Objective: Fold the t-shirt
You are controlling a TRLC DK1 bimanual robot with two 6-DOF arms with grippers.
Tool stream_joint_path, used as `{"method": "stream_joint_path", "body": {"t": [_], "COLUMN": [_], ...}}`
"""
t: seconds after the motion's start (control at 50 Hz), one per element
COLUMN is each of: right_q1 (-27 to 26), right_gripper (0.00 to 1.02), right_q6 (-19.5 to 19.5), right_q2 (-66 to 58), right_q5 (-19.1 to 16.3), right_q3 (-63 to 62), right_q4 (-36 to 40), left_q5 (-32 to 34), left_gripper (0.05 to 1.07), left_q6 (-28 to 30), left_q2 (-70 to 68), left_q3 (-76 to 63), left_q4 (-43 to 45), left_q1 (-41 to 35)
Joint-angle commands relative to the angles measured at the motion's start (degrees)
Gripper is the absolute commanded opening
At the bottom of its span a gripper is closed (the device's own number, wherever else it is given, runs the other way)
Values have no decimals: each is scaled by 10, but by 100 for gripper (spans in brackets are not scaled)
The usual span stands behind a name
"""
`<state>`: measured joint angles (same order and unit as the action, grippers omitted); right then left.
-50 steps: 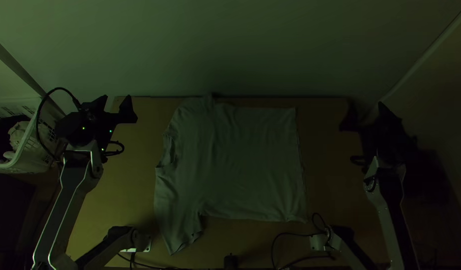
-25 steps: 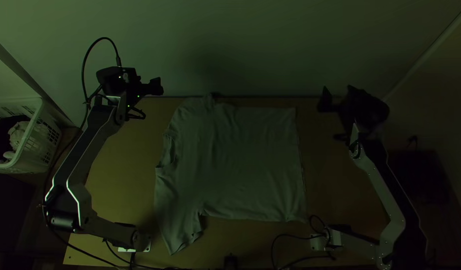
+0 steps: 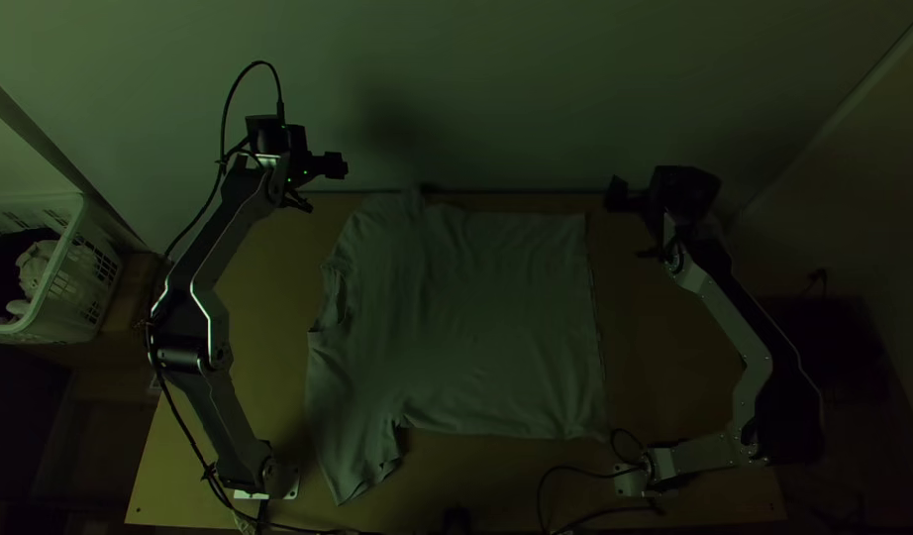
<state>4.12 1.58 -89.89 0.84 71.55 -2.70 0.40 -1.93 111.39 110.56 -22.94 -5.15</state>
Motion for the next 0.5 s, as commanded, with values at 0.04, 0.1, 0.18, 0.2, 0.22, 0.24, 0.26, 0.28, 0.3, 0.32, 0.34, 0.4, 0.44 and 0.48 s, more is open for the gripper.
{"method": "stream_joint_path", "body": {"t": [0.04,0.1,0.18,0.2,0.22,0.24,0.26,0.28,0.3,0.32,0.34,0.4,0.44,0.48], "right_q1": [3,3,2,2,3,3,3,3,3,4,5,7,9,9], "right_gripper": [99,99,98,98,98,99,99,99,98,98,98,98,98,98], "right_q6": [30,40,53,54,56,57,58,60,60,60,61,69,74,76], "right_q2": [-35,-52,-74,-78,-82,-85,-87,-90,-92,-93,-95,-101,-107,-113], "right_q5": [4,4,4,4,4,4,4,4,4,4,4,4,4,4], "right_q3": [28,40,56,58,58,58,59,59,59,58,58,61,65,71], "right_q4": [14,32,53,54,54,54,54,54,54,54,55,60,69,83], "left_q5": [1,1,1,1,1,0,0,-1,-1,-1,-2,-3,-3,-4], "left_gripper": [92,92,92,92,92,92,92,92,92,92,92,92,92,92], "left_q6": [-18,-25,-35,-36,-36,-36,-36,-36,-36,-36,-35,-34,-33,-33], "left_q2": [61,94,132,139,142,146,151,155,159,164,169,182,189,197], "left_q3": [78,119,171,177,178,178,178,180,182,184,185,185,185,185], "left_q4": [-40,-66,-100,-101,-100,-97,-94,-94,-94,-94,-94,-94,-97,-98], "left_q1": [2,3,5,5,5,5,4,4,3,3,2,2,0,0]}}
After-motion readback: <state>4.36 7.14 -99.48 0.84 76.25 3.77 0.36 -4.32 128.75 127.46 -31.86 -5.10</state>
